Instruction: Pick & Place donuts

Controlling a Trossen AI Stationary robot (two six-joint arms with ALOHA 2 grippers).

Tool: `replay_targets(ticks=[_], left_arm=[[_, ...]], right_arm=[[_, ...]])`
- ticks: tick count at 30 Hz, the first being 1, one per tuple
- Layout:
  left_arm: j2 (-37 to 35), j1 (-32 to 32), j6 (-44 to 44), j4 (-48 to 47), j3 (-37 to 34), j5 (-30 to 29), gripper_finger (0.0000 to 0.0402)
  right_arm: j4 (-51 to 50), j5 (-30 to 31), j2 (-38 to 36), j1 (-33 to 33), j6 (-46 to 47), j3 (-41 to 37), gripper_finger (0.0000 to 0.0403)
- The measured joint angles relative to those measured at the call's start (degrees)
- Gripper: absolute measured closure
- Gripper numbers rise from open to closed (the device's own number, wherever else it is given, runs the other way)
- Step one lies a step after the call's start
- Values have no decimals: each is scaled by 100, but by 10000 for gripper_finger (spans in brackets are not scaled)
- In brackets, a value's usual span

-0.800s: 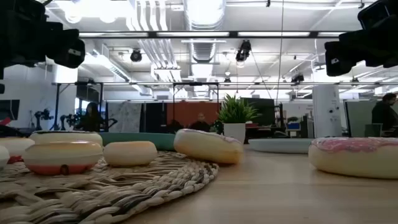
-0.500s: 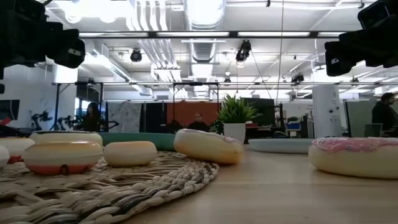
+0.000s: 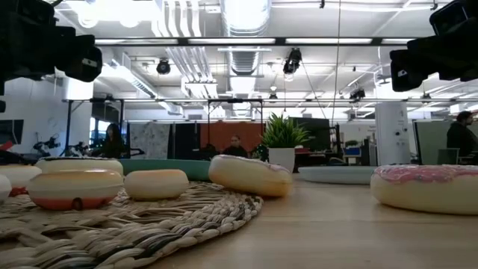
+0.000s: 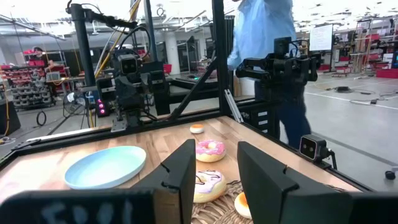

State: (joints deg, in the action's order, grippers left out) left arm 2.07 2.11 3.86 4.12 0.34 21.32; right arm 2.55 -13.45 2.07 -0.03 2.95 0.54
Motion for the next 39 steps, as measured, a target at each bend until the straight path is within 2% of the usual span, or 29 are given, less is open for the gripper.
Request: replay_targets(ticks=[26, 28, 31, 33, 36, 39], left_arm=[[2, 0, 0, 0, 0, 0, 307], [2, 1, 0, 0, 0, 0, 307], [1, 1, 0, 0, 0, 0, 307], [2, 2, 0, 0, 0, 0, 307], [0, 2, 0, 0, 0, 0, 307], [2, 1, 0, 0, 0, 0, 307]], right_arm=[[0, 0, 0, 1, -1, 0, 280], [2, 69, 0, -2, -624, 0, 280], [16, 485, 0, -6, -2618, 1, 280], [59, 624, 0, -5, -3535, 0, 280], [68, 679, -2, -5, -4318, 2, 280], [68, 699, 0, -3, -4347, 2, 280]])
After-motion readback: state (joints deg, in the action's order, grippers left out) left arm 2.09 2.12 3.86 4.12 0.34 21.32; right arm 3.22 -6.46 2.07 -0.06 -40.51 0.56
